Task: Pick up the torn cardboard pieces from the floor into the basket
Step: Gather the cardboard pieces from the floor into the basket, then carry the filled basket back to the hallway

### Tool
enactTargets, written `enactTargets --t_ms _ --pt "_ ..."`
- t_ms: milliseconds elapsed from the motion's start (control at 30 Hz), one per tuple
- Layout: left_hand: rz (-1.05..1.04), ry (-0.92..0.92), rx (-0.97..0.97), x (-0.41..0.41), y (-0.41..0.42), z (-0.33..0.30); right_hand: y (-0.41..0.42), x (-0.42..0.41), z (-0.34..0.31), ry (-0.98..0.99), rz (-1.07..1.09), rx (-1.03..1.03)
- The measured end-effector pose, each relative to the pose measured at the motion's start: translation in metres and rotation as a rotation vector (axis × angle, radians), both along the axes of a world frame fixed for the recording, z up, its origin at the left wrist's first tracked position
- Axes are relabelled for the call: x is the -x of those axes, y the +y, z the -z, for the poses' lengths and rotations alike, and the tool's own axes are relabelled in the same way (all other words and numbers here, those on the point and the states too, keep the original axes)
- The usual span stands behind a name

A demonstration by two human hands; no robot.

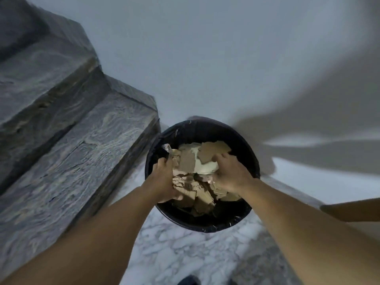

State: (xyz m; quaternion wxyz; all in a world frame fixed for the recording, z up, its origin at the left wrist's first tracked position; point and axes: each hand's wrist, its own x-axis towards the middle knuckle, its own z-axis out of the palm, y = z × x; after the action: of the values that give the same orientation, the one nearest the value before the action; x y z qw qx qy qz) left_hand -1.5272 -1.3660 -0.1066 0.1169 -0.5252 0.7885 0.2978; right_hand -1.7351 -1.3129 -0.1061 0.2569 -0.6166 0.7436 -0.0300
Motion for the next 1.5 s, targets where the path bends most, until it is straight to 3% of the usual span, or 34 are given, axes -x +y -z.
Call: enactTargets --t_ms 267,767,967,1100,1200,1267,1367,1500 --pt "0.134 -0.088 -0.028 0.018 0.000 0.028 -0.013 -0.005 0.022 0.102 -0.186 -0.392" --pt "0.065 -0.308 -0.137 0.048 0.000 0.103 -0.015 -0.006 0.101 0.089 -0.167 -0.391" --pt "0.103 -0.392 -0.044 0.044 0.008 0.068 -0.008 0.009 0.065 0.111 -0.177 -0.307" --pt "0.137 -0.387 0.213 0.035 0.015 0.031 0.013 0.026 0.027 0.263 -0.149 0.060" --pt "-0.072 -0.342 0.338 0.025 0.018 0.001 0.034 0.039 0.010 0.290 0.057 0.201" --pt "-0.322 -0.325 0.241 0.015 0.015 -0.013 0.046 0.041 0.002 0.200 0.245 0.155" --pt "-0.674 -0.139 -0.024 0.000 0.004 -0.019 0.051 0.043 -0.005 -0.061 0.500 0.002" --pt "-0.700 -0.081 -0.061 -0.006 -0.004 -0.020 0.050 0.056 -0.012 -0.157 0.629 -0.095"
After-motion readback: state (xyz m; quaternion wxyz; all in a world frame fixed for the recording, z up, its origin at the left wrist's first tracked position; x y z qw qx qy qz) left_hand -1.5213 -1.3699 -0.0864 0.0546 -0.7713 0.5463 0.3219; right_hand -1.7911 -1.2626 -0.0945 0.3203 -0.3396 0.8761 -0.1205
